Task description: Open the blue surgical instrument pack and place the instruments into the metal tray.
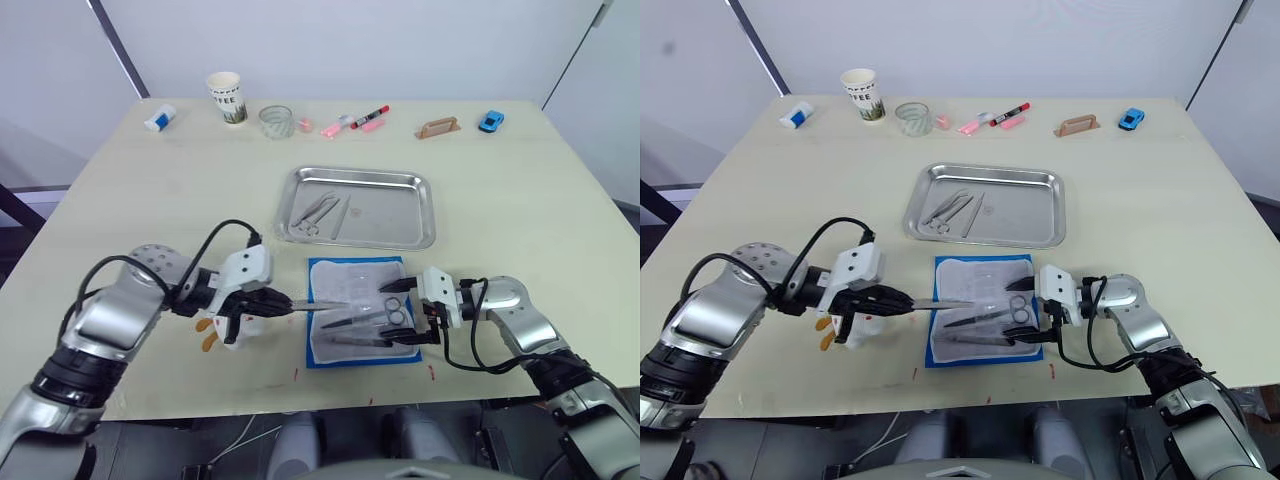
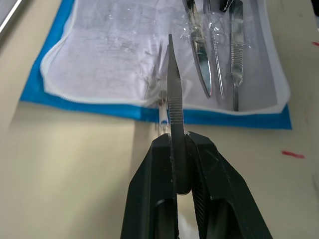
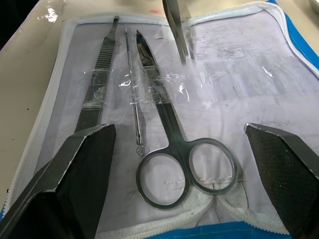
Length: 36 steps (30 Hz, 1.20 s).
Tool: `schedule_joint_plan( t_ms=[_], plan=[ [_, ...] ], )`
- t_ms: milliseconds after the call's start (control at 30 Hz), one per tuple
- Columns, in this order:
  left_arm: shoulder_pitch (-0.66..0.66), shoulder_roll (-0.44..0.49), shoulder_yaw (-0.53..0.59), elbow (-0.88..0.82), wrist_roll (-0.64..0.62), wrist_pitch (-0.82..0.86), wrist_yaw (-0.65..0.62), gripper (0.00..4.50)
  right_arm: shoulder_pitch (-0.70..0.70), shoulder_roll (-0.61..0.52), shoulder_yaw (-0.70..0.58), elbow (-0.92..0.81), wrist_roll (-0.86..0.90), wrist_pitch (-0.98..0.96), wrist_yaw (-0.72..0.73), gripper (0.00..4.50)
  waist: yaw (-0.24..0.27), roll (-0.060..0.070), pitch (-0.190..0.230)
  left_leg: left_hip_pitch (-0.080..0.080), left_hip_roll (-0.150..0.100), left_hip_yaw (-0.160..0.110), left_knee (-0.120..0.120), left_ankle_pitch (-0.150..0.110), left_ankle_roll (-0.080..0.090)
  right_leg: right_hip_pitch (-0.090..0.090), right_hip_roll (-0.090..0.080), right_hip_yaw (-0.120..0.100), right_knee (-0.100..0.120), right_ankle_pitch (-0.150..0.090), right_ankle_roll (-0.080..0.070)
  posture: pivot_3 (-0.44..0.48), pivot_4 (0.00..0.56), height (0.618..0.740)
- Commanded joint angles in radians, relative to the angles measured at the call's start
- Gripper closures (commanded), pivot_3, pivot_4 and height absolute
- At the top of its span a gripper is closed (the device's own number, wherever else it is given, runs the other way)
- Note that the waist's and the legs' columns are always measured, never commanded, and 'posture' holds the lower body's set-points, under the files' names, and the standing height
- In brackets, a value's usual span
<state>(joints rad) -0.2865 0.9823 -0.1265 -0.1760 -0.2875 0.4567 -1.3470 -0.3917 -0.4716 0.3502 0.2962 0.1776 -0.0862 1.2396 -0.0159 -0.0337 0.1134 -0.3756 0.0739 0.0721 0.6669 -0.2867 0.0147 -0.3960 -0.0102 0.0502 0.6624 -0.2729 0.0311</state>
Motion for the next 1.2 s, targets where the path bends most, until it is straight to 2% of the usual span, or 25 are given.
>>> schedule_joint_plan(
  t_ms=[33,233,333,367,500,633,667,800,1000,1200],
  plan=[
    [0.020,0.017,0.097,-0.018,-0.066,-0.026,-0.017,4.41,0.032,-0.020,0.048,0.114,-0.108,0.034,-0.031,0.00,0.001,0.000,0.000,0.000,0.000,0.000,0.000,0.000,0.000,0.000,0.000,0.000,0.000,0.000,0.000,0.000,0.150,0.740],
    [0.043,-0.010,0.206,-0.029,-0.173,0.005,0.001,4.41,0.032,-0.024,0.044,0.112,-0.101,0.033,-0.027,0.00,0.002,0.000,0.000,0.000,0.000,0.000,0.000,0.000,0.000,0.000,0.000,-0.001,0.000,0.000,0.000,0.000,0.150,0.740],
    [0.037,-0.047,0.246,-0.055,-0.232,0.068,0.064,4.41,0.033,-0.027,0.040,0.110,-0.096,0.031,-0.024,0.00,0.002,0.000,0.000,0.000,0.000,-0.001,0.000,0.000,0.000,0.000,0.000,-0.001,0.000,0.000,0.000,0.000,0.150,0.740],
    [0.025,-0.073,0.253,-0.065,-0.248,0.100,0.109,4.41,0.035,-0.028,0.039,0.107,-0.094,0.030,-0.023,0.00,0.003,0.000,0.000,0.000,0.000,-0.001,0.000,0.000,0.000,0.000,0.000,-0.001,0.000,0.000,0.000,0.000,0.150,0.740],
    [-0.084,-0.266,0.257,-0.112,-0.281,0.260,0.427,4.41,0.042,-0.029,0.030,0.101,-0.086,0.026,-0.022,0.00,0.012,0.000,-0.001,0.000,-0.001,-0.002,0.001,0.000,0.000,0.002,-0.002,-0.003,0.000,0.000,0.000,0.000,0.150,0.740],
    [-0.205,-0.490,0.237,-0.142,-0.249,0.431,0.758,4.41,0.050,-0.030,0.022,0.090,-0.081,0.028,-0.024,0.00,0.016,-0.008,-0.006,0.000,-0.001,-0.004,0.002,0.000,0.000,0.004,-0.002,-0.004,0.000,0.000,0.000,0.000,0.150,0.740],
    [-0.222,-0.519,0.236,-0.147,-0.252,0.467,0.797,4.41,0.051,-0.030,0.022,0.089,-0.081,0.028,-0.024,0.00,0.015,-0.008,-0.006,0.000,-0.001,-0.004,0.002,0.000,0.000,0.004,-0.002,-0.004,0.000,0.000,0.000,0.000,0.150,0.740],
    [-0.322,-0.656,0.167,-0.104,-0.138,0.553,1.032,4.41,0.056,-0.027,0.020,0.078,-0.079,0.034,-0.027,0.00,0.007,-0.003,-0.006,0.000,-0.001,-0.008,0.001,0.000,0.000,0.004,-0.002,-0.004,0.000,0.000,0.000,0.000,0.150,0.740],
    [-0.423,-0.853,0.141,0.064,-0.053,0.551,1.215,4.41,0.051,-0.025,0.022,0.075,-0.084,0.034,-0.027,0.00,0.009,-0.003,-0.006,0.001,-0.003,-0.010,0.002,0.000,0.000,0.008,-0.001,-0.004,-0.002,0.000,0.000,0.000,0.150,0.740],
    [-0.465,-0.907,0.096,0.200,0.031,0.502,1.278,4.41,0.055,-0.026,0.020,0.068,-0.080,0.043,-0.032,0.00,0.004,0.000,-0.005,0.001,-0.003,-0.011,0.001,0.001,-0.002,0.008,-0.001,-0.004,-0.002,0.000,0.000,0.000,0.150,0.740]
  ],
)
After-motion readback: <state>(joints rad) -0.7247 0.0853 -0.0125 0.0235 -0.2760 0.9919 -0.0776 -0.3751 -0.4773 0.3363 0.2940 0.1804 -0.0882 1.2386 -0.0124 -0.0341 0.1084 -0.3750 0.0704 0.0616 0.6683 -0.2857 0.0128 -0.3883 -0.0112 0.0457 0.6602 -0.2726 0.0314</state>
